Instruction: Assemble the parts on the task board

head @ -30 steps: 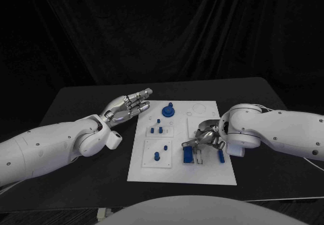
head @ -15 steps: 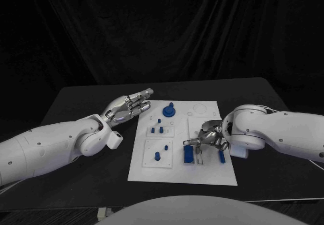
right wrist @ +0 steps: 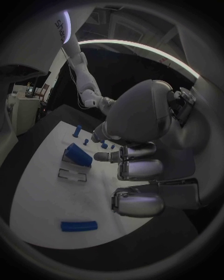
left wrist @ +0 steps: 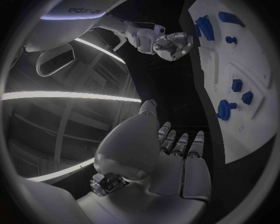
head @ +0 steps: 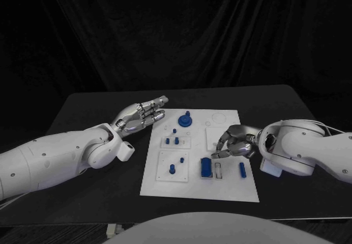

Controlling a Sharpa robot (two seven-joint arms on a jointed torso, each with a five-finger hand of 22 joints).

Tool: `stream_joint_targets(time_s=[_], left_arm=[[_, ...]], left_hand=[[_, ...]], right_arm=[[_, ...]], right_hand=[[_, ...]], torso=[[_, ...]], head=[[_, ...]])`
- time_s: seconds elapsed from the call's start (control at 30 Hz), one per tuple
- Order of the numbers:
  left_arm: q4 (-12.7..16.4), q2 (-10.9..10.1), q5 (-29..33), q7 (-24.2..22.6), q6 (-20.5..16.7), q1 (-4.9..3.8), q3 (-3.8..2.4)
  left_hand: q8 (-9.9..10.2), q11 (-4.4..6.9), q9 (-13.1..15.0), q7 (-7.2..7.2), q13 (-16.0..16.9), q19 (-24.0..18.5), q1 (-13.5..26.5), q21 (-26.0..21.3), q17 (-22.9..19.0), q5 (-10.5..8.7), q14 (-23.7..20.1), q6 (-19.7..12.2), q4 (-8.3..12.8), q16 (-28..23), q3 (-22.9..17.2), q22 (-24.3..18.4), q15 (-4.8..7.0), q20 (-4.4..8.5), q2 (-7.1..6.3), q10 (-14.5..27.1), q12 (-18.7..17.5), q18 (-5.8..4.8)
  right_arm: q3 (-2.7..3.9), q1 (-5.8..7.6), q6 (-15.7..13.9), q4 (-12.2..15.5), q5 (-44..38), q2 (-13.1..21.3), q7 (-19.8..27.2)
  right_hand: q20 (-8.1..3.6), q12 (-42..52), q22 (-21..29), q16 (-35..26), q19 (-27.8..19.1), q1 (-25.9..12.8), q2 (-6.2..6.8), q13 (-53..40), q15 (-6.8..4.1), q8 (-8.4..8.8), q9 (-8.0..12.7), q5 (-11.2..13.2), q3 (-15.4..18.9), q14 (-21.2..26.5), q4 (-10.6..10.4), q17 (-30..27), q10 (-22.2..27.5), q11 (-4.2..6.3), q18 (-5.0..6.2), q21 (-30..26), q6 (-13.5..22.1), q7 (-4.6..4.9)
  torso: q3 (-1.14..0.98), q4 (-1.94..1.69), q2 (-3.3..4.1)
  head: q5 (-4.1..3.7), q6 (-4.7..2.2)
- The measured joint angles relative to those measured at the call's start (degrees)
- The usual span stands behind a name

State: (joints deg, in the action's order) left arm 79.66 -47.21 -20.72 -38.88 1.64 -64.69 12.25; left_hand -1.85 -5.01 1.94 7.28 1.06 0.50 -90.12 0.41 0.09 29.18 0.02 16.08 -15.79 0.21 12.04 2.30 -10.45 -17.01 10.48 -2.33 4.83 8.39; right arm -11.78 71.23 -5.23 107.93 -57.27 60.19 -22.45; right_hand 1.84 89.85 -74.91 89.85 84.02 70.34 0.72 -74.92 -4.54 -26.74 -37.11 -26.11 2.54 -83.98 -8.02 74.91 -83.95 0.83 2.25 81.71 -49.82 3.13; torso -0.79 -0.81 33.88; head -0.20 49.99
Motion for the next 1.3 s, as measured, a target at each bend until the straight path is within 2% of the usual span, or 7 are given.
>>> stream_joint_targets(time_s=[0.27,0.37,0.57,0.7,1.03,1.17,1.3], left_arm=[[0.05,-0.18,0.0,0.0,-0.01,0.02,0.0],[0.08,-0.27,0.0,0.0,-0.01,0.02,0.0],[0.17,-0.51,0.0,0.0,0.0,0.02,0.0],[0.15,-0.48,0.0,0.0,0.01,0.03,0.0],[0.09,-0.34,0.0,0.0,0.12,0.05,0.0],[0.09,-0.38,0.0,0.0,0.19,0.05,0.0],[0.15,-0.47,0.0,0.0,0.24,0.06,0.0]], left_hand=[[0.0,-0.53,0.07,0.72,0.1,0.6,-0.35,0.27,0.08,0.27,0.21,0.72,0.0,0.0,-0.31,0.72,-0.21,-0.18,0.25,-0.1,0.44,0.0],[0.0,-0.75,0.07,0.72,0.1,0.6,-0.35,0.48,0.08,0.26,0.21,0.72,0.15,0.0,-0.46,0.78,-0.21,-0.18,0.25,-0.33,0.44,-0.92],[0.0,-0.75,0.07,0.92,0.1,0.8,-0.65,0.48,0.08,0.5,0.21,0.92,0.15,0.0,-0.46,0.84,-0.21,0.02,-0.05,-0.33,0.67,-0.92],[0.0,-0.75,0.07,0.92,0.14,0.8,-0.65,0.48,0.09,0.5,0.21,0.92,0.31,0.0,-0.62,0.84,-0.21,0.03,-0.05,-0.33,0.67,-0.91],[0.01,-0.75,0.07,0.99,0.15,0.8,-0.89,0.46,0.09,0.63,0.41,1.08,0.34,0.0,-0.64,0.83,-0.41,0.03,0.19,-0.33,0.67,-0.9],[0.01,-0.75,0.12,0.91,0.14,0.8,-0.89,0.46,0.09,0.72,0.41,1.34,0.47,0.0,-0.78,0.83,-0.41,0.03,0.19,-0.33,0.67,-0.9],[0.01,-0.75,0.12,0.91,0.14,0.8,-0.89,0.46,0.14,0.72,0.41,1.34,0.47,0.0,-0.78,0.83,-0.41,0.03,0.18,-0.33,0.67,-0.89]], right_arm=[[-0.1,-6.61,-11.15,2.64,-13.54,2.24,11.21],[-0.09,-9.11,-14.26,2.57,-18.01,2.28,13.83],[-0.13,-11.37,-17.88,1.84,-25.21,1.66,16.31],[-0.09,-11.88,-19.32,1.16,-28.43,0.92,16.95],[-0.09,-12.38,-20.66,0.03,-31.89,-0.59,17.13],[-0.09,-12.42,-20.53,-0.14,-32.53,-0.97,17.06],[-0.08,-12.5,-20.1,-0.23,-32.93,-1.21,16.92]], right_hand=[[-0.42,0.0,0.0,0.0,0.01,5.37,0.32,0.0,-0.37,-5.96,-2.54,0.69,0.96,-0.06,1.51,0.0,0.01,0.62,0.01,2.65,1.6,-0.36],[-0.42,0.0,0.0,0.0,0.01,5.94,0.54,0.0,-0.37,-11.06,-5.64,1.1,2.3,-0.06,0.7,0.0,-0.02,0.87,0.0,2.65,2.73,-1.05],[-1.05,0.0,0.0,0.0,0.02,6.59,0.64,0.0,-1.21,-25.11,-15.68,2.87,5.6,0.05,-2.31,0.0,-0.05,1.85,0.0,2.65,6.72,-2.41],[-1.47,0.0,-0.01,0.0,-0.01,6.88,0.93,0.0,-1.67,-30.19,-19.85,3.82,6.85,0.0,-3.6,0.0,-0.09,2.35,0.0,2.65,7.74,-2.83],[-1.85,0.0,-0.04,0.0,0.01,7.91,0.68,0.0,-2.02,-34.18,-23.82,3.78,7.08,-0.05,-4.49,0.0,-0.09,2.77,0.0,2.65,6.47,-3.21],[-1.85,0.0,-0.04,0.0,0.01,8.92,0.4,-0.01,-2.02,-35.28,-25.05,0.88,7.17,-0.05,-4.72,0.0,-0.09,2.76,0.0,2.65,6.47,-3.21],[-1.85,0.01,-0.03,0.0,0.01,10.5,0.46,-0.06,-2.02,-35.87,-25.9,-5.21,7.01,-0.05,-4.88,0.0,-0.08,2.75,0.0,2.65,6.47,-3.21]], torso=[[0.0,0.04,-0.05],[0.0,0.07,-0.05],[0.0,0.05,-0.02],[0.0,0.05,0.0],[0.01,0.04,-0.02],[0.01,0.04,-0.02],[0.02,0.01,-0.02]], head=[[0.38,0.0],[0.42,0.0],[0.3,0.0],[0.15,0.0],[0.38,0.0],[0.32,0.0],[0.36,0.0]])
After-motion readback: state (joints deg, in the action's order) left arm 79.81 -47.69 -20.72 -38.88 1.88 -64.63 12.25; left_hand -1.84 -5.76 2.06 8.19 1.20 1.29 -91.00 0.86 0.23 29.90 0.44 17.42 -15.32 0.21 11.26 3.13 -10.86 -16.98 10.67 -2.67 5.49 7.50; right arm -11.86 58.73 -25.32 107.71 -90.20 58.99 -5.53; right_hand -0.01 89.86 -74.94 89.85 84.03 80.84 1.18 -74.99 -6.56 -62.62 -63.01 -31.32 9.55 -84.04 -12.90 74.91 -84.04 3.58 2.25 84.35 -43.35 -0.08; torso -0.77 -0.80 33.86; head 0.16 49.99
